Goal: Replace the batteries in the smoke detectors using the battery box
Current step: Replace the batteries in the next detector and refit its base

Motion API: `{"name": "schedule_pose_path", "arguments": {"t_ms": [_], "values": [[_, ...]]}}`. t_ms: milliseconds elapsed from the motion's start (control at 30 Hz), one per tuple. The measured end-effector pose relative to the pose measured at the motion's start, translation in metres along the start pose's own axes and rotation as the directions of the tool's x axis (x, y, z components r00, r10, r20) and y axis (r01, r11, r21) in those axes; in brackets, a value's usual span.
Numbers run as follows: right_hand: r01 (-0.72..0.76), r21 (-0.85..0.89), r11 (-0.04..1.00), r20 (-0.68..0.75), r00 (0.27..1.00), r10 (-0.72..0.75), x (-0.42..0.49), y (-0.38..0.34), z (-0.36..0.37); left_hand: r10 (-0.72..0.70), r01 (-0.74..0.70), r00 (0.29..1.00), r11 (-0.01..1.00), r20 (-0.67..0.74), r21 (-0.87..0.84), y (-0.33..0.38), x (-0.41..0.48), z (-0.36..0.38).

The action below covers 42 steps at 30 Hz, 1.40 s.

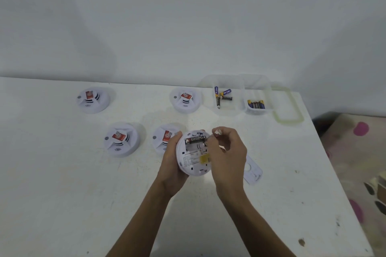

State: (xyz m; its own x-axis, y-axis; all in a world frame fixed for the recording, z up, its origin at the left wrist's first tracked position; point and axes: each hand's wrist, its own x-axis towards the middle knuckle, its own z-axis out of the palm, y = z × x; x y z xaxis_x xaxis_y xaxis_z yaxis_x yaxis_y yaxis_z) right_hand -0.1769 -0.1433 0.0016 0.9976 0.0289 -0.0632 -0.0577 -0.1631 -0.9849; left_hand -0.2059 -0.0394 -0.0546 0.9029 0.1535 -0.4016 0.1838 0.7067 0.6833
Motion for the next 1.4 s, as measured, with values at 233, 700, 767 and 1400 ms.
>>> {"name": "schedule_pose_path", "arguments": {"t_ms": [233,700,767,1400], "values": [[0.447,-0.191,0.874,0.409,0.846,-0.343,0.020,-0.002,-0.014,-0.065,0.067,0.997,0.996,0.042,-0.067,0.007,-0.003,-0.009],[0.928,-0.310,0.208,0.882,0.362,-0.301,0.051,-0.014,-0.012,0.015,-0.016,0.998,1.000,0.057,0.006,0.008,-0.003,-0.014],[0.943,-0.285,0.175,0.894,0.327,-0.307,0.054,-0.015,-0.011,0.025,-0.027,0.999,0.999,0.047,0.032,0.008,-0.003,-0.016],[0.886,-0.256,0.387,0.863,0.389,-0.321,0.059,-0.020,-0.013,0.046,-0.048,0.997,0.998,0.069,0.032,0.003,0.010,-0.016]]}}
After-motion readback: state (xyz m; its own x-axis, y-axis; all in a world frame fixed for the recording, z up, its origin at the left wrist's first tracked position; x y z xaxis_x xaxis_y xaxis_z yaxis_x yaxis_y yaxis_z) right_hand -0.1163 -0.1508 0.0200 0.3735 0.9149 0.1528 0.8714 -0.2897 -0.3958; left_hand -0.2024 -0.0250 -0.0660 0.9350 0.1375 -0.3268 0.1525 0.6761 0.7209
